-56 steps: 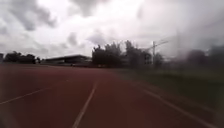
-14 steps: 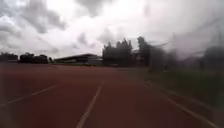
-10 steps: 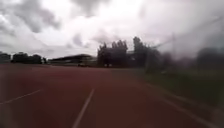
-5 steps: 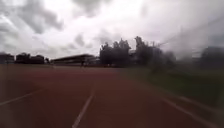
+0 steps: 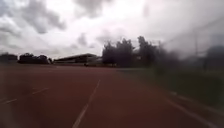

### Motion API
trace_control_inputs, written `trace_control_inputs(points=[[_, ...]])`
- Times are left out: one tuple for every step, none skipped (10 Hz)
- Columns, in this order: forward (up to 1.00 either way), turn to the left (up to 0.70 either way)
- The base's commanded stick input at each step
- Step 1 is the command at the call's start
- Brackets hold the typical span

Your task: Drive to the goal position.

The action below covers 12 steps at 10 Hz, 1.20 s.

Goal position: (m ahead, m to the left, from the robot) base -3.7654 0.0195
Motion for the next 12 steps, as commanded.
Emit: trace_control_inputs(points=[[0.0, 1.0], [0.0, 1.0], [0.0, 1.0], [0.0, 1.0], [0.0, 1.0], [0.0, 1.0], [0.0, 1.0], [0.0, 1.0], [0.0, 1.0], [0.0, 1.0], [0.0, 1.0], [0.0, 1.0]])
